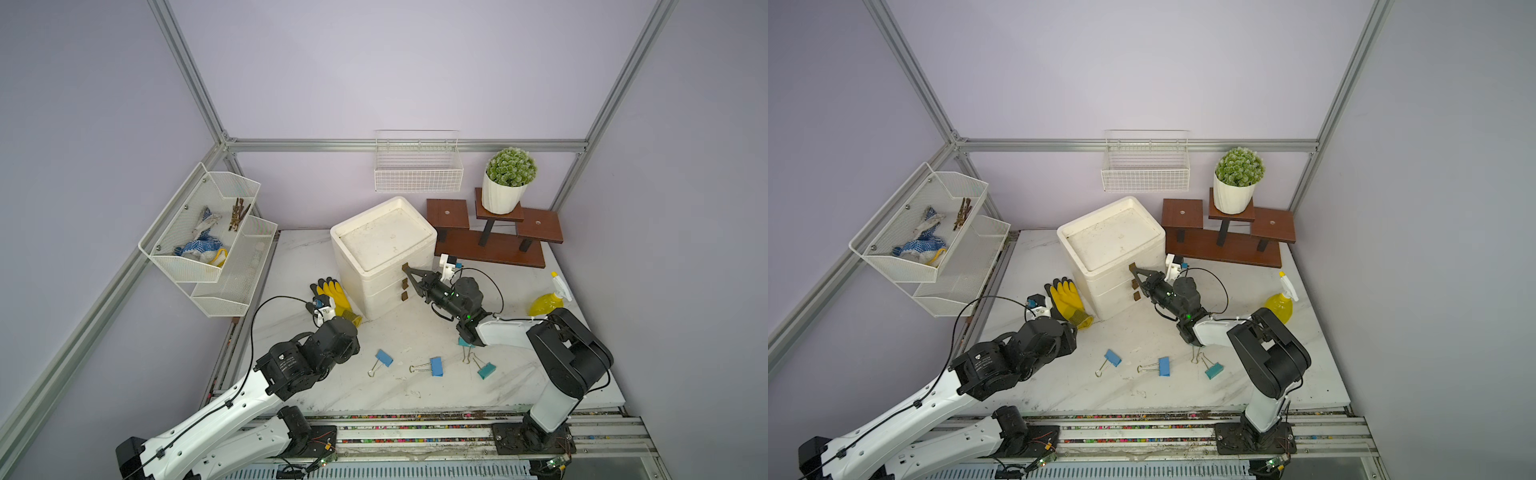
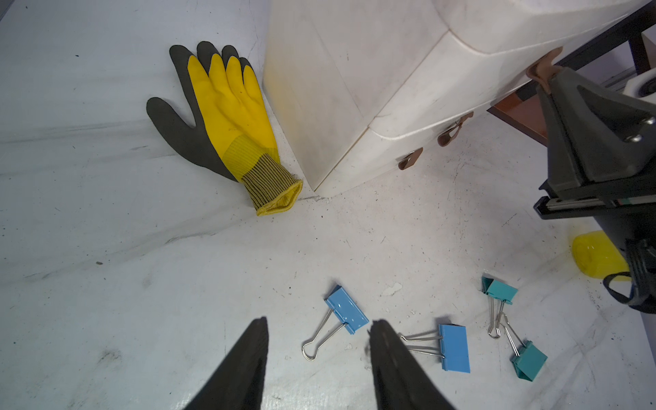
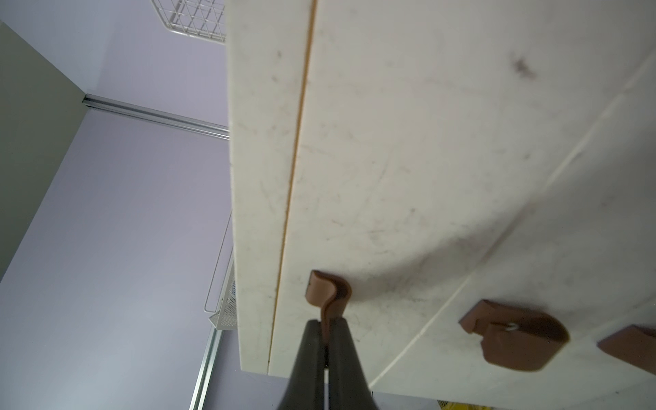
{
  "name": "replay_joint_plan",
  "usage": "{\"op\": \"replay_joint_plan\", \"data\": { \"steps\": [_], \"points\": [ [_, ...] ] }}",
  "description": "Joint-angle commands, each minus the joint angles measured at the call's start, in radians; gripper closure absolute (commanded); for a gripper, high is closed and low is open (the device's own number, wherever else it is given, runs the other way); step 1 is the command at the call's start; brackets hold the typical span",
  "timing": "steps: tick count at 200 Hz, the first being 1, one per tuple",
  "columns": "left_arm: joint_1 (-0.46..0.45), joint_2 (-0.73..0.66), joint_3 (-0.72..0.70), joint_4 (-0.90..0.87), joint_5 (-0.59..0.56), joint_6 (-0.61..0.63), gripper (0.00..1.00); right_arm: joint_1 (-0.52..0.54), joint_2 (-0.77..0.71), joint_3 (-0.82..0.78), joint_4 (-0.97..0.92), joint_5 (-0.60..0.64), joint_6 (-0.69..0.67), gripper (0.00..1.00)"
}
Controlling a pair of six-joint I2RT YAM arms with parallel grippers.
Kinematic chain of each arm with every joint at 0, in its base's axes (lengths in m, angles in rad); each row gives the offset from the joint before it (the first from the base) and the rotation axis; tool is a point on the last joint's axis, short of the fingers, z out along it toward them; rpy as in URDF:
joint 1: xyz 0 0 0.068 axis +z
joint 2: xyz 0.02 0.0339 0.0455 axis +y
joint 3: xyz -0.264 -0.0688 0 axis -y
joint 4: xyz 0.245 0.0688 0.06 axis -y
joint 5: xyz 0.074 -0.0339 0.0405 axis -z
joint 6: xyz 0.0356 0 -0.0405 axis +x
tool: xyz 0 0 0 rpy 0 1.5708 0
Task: Put the binder clips in the drawer according to color
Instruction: Close the drawer in the storage box.
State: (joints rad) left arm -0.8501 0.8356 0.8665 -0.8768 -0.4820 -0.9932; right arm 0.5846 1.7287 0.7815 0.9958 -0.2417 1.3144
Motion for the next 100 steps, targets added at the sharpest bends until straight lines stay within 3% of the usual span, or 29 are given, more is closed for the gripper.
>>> {"op": "replay_joint_plan", "data": {
  "steps": [1, 16, 28, 79, 100],
  "points": [
    [0.004, -0.012, -0.018, 0.027, -0.003, -0.033, 0.43, 0.006, -0.023, -0.028, 0.003, 0.003, -0.019, 0.71],
    [0.003, -0.019, -0.035, 0.034, 0.0, -0.049, 0.42, 0.006, -0.06, -0.098, -0.007, 0.019, -0.034, 0.54],
    [0.004, -0.025, -0.049, 0.045, 0.004, -0.054, 0.41, 0.006, -0.068, -0.147, 0.006, 0.014, -0.04, 0.48],
    [0.005, -0.027, -0.082, 0.079, 0.036, -0.071, 0.42, -0.005, 0.14, -0.181, 0.293, -0.037, 0.031, 0.5],
    [0.005, -0.032, -0.082, 0.079, 0.039, -0.068, 0.43, -0.007, 0.187, -0.141, 0.303, -0.046, 0.012, 0.5]
  ]
}}
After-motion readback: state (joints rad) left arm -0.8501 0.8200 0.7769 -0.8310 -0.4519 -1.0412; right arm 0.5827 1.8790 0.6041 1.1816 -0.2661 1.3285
